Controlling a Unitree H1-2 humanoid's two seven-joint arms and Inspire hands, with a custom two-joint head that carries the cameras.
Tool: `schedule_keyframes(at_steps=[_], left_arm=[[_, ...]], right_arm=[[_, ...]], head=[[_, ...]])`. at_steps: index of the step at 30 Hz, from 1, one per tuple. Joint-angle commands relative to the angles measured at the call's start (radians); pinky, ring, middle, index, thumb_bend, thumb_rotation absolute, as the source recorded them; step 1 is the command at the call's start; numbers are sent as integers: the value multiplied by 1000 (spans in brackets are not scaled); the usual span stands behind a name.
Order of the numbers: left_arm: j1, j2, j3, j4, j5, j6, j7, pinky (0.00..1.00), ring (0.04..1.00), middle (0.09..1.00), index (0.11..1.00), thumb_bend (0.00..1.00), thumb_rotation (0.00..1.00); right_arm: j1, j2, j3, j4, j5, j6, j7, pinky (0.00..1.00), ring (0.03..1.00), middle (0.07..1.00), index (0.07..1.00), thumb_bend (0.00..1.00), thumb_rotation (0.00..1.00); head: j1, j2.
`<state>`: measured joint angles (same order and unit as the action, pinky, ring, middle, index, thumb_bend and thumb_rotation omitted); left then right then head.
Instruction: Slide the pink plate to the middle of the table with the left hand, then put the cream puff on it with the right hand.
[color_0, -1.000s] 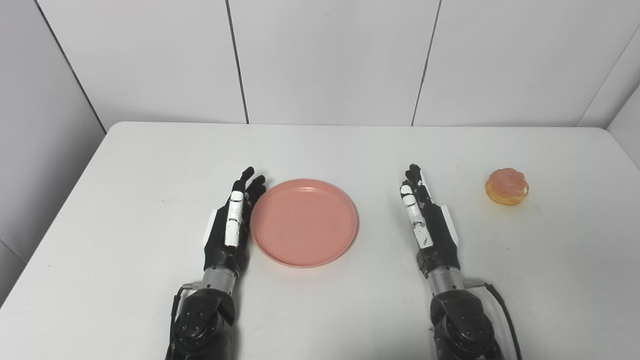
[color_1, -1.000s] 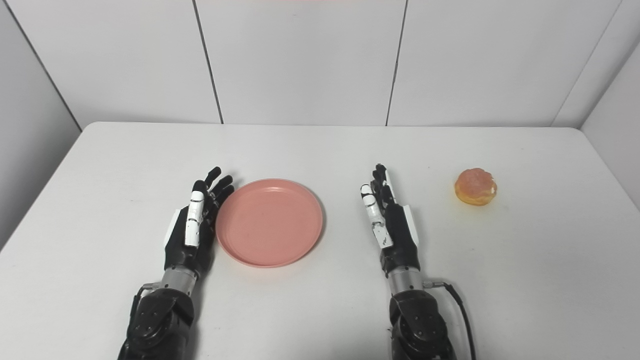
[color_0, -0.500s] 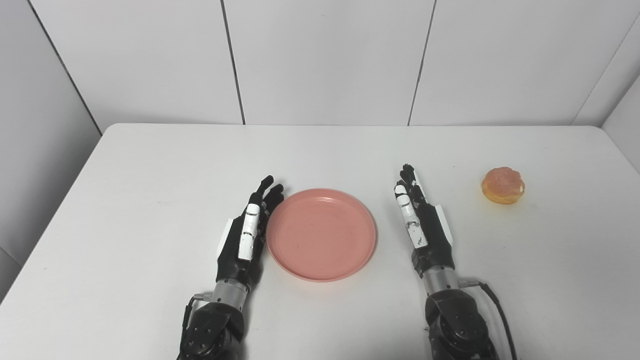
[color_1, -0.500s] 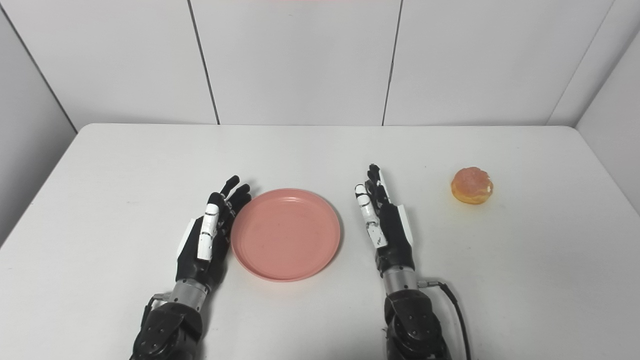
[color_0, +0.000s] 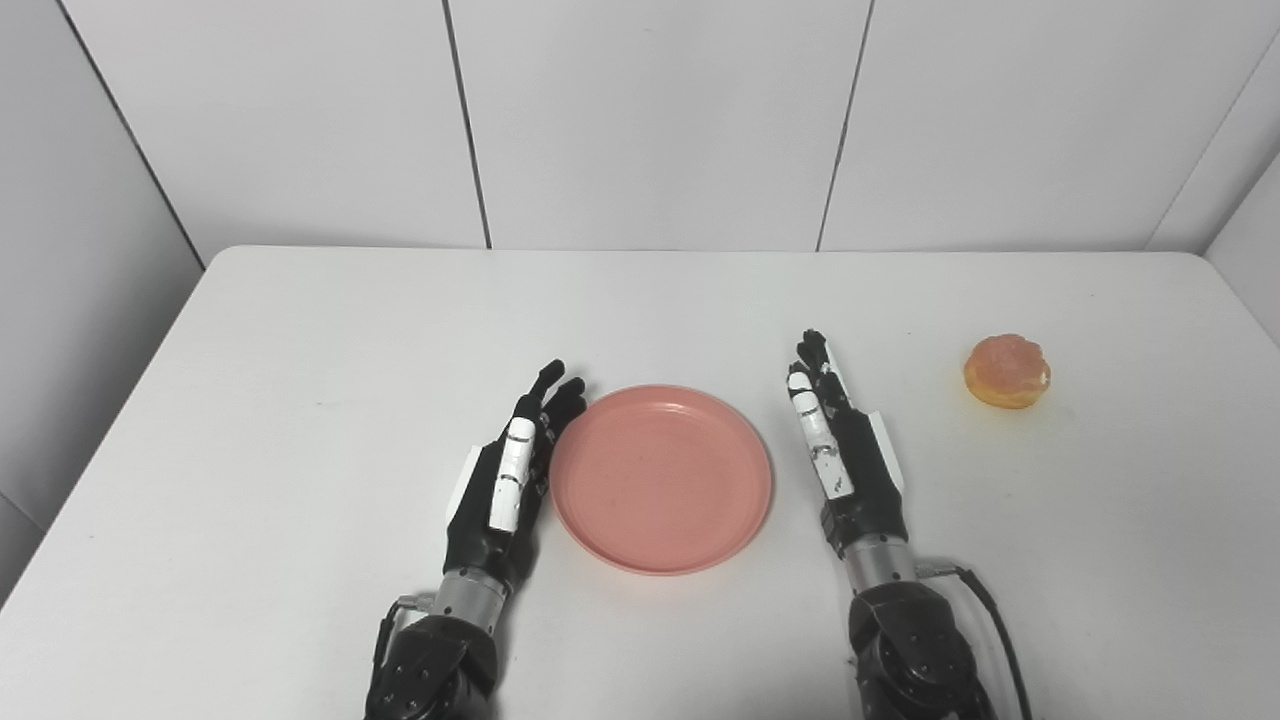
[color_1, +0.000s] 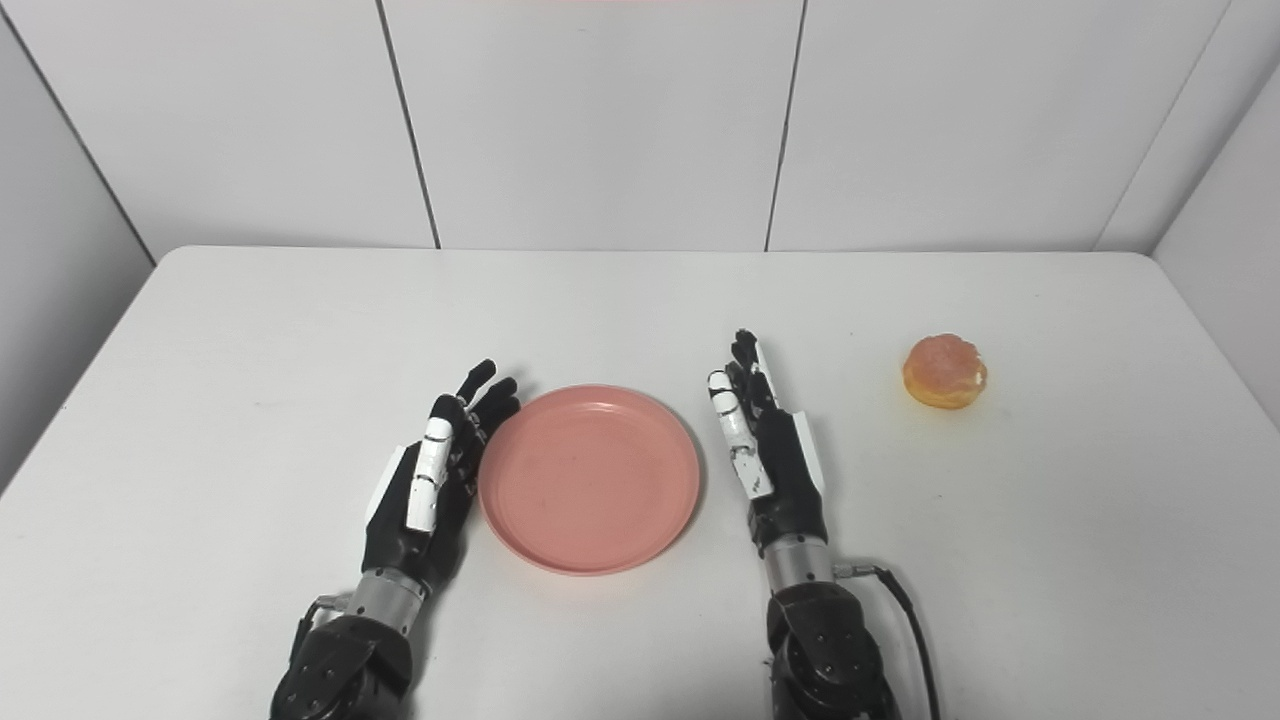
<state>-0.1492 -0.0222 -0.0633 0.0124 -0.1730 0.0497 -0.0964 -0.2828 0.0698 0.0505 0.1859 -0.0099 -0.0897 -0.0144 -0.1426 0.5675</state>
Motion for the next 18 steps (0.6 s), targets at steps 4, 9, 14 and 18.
schedule_keyframes(at_steps=[4,9,14,18], left_arm=[[5,8,-8,15,4,3,-27,994,937,923,927,550,1000],[-20,11,6,80,42,-77,-7,1000,957,941,945,531,1000],[-47,14,29,145,59,-137,4,1000,967,948,945,520,1000],[-72,7,57,188,47,-156,23,1000,968,951,950,528,987]], right_arm=[[28,4,6,11,-4,-17,2,992,985,993,978,554,868],[26,6,3,5,1,-6,3,984,981,985,974,545,849],[20,2,6,10,-24,-11,-11,990,980,982,971,586,866],[2,-12,-2,30,-45,-46,-26,982,977,984,978,598,867]], head=[[4,7],[4,8],[-8,7],[-9,11]])
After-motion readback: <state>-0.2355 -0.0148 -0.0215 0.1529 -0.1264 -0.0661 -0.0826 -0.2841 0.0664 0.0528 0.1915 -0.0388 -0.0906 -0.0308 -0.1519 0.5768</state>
